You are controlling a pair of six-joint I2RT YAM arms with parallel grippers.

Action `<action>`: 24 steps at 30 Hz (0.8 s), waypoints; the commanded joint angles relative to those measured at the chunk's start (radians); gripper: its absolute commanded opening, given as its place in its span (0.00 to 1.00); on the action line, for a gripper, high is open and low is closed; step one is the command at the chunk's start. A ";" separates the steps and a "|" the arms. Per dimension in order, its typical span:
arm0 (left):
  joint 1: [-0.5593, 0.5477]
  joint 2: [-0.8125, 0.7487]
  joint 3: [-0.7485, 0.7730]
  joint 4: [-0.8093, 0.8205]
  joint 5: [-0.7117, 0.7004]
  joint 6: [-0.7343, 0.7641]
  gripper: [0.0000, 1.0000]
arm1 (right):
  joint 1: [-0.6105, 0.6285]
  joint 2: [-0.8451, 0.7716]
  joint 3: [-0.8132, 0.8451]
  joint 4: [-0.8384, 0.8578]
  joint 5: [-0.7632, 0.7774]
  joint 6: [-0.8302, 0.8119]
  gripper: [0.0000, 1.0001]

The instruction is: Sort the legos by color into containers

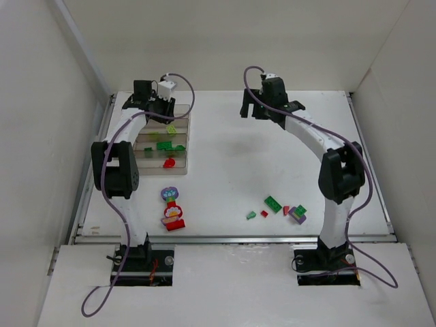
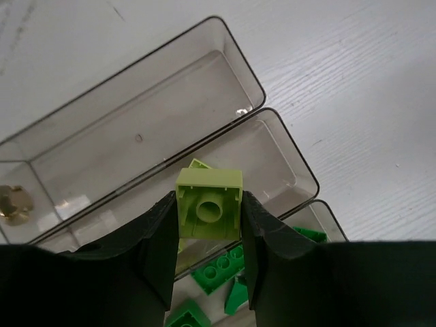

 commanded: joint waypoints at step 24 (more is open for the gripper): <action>0.011 -0.107 -0.050 0.065 -0.196 0.001 1.00 | 0.008 -0.143 -0.102 -0.413 -0.092 -0.057 1.00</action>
